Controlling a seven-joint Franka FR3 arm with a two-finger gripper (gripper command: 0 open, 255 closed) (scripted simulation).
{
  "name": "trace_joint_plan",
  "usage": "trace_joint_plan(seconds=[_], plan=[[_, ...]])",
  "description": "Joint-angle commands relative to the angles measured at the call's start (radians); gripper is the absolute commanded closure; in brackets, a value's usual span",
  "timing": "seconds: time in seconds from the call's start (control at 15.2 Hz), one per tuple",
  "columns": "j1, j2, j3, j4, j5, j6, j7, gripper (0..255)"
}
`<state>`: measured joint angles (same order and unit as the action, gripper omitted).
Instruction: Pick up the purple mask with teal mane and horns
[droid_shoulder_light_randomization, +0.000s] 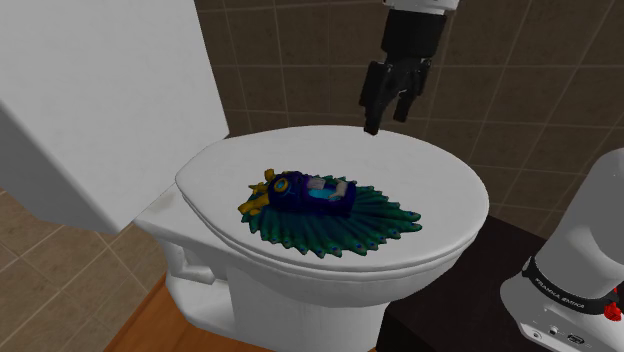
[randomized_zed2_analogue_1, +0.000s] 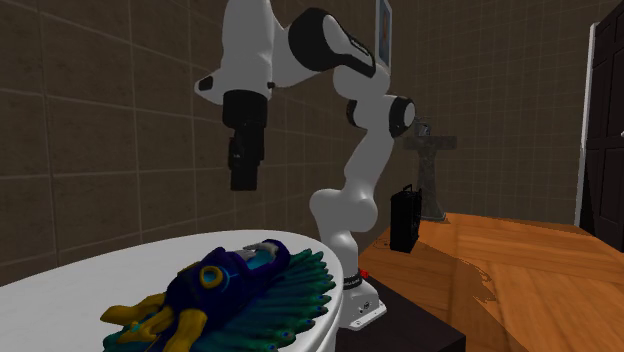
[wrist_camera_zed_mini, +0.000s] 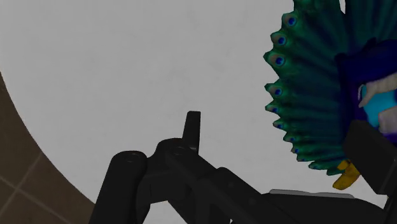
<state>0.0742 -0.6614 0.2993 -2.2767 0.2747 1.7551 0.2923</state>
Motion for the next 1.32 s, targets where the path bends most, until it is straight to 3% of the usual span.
trace_joint_plan(seconds=[0.0, 0.46, 1.12, 1.19, 1.25], plan=[[0.009, 0.037, 0.043, 0.015, 0.022, 0.018, 0.048, 0], [0.025, 0.199, 0.192, 0.104, 0.067, 0.083, 0.216, 0], [0.031, 0.216, 0.220, 0.016, 0.082, 0.188, 0.213, 0], [0.031, 0.217, 0.219, 0.017, 0.082, 0.188, 0.213, 255], [0.031, 0.217, 0.219, 0.016, 0.082, 0.189, 0.212, 255]])
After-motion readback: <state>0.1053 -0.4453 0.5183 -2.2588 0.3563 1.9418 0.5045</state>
